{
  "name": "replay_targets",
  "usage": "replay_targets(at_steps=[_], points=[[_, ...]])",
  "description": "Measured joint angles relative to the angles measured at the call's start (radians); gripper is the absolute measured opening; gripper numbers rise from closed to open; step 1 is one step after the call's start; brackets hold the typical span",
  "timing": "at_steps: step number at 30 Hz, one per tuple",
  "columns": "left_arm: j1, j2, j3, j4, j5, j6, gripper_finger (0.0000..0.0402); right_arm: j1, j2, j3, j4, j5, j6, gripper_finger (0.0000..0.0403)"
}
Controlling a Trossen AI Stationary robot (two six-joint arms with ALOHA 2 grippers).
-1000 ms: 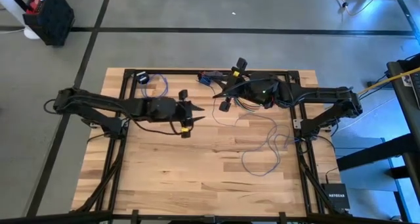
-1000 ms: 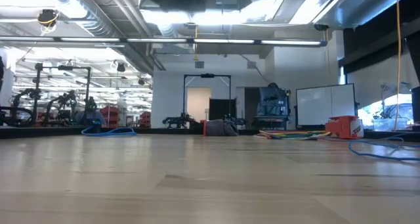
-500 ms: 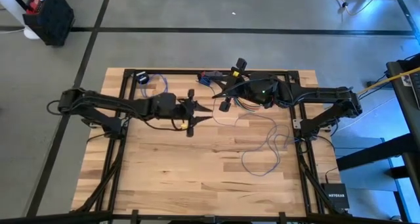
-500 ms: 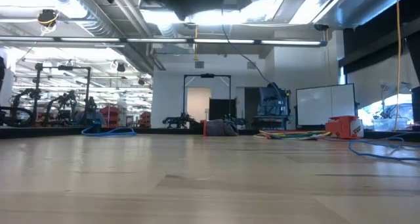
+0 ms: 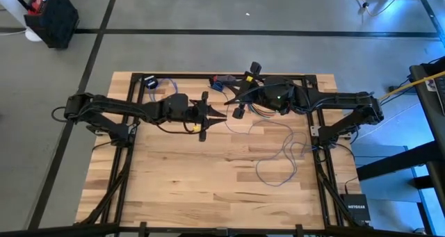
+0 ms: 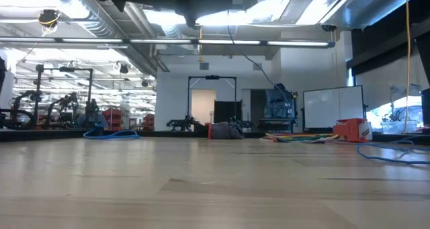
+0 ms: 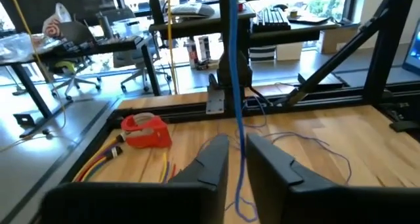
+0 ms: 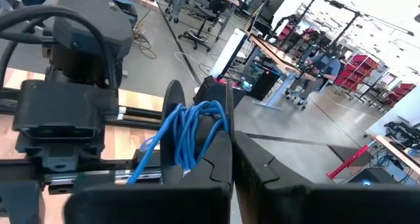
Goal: Coil cords
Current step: Coil the blue wire on the black spool
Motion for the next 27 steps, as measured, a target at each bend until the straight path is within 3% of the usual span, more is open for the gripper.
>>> replay_targets(at_steps=[3,9,14,19,27], points=[[0.0,0.009,0.0,0.033,0.0,0.011,0.0007,0.0,0.0,0.0,0.001,-0.014,0.004,0.0003],[0.009,0.076,0.0,0.159,-0.01,-0.015,0.0003,0.0,0.01,0.0,0.043,-0.137,0.054,0.0003],[0.039,0.073,0.0,0.087,-0.12,-0.013,0.0002,0.022,0.004,-0.001,0.052,-0.158,0.056,0.0003],[0.064,0.056,0.002,-0.002,-0.144,0.005,0.0002,0.061,-0.032,-0.002,0.02,-0.108,0.031,0.0003],[0.071,-0.041,0.002,-0.222,-0.168,0.022,0.0004,0.113,-0.086,-0.002,-0.174,0.0,0.043,0.0003]])
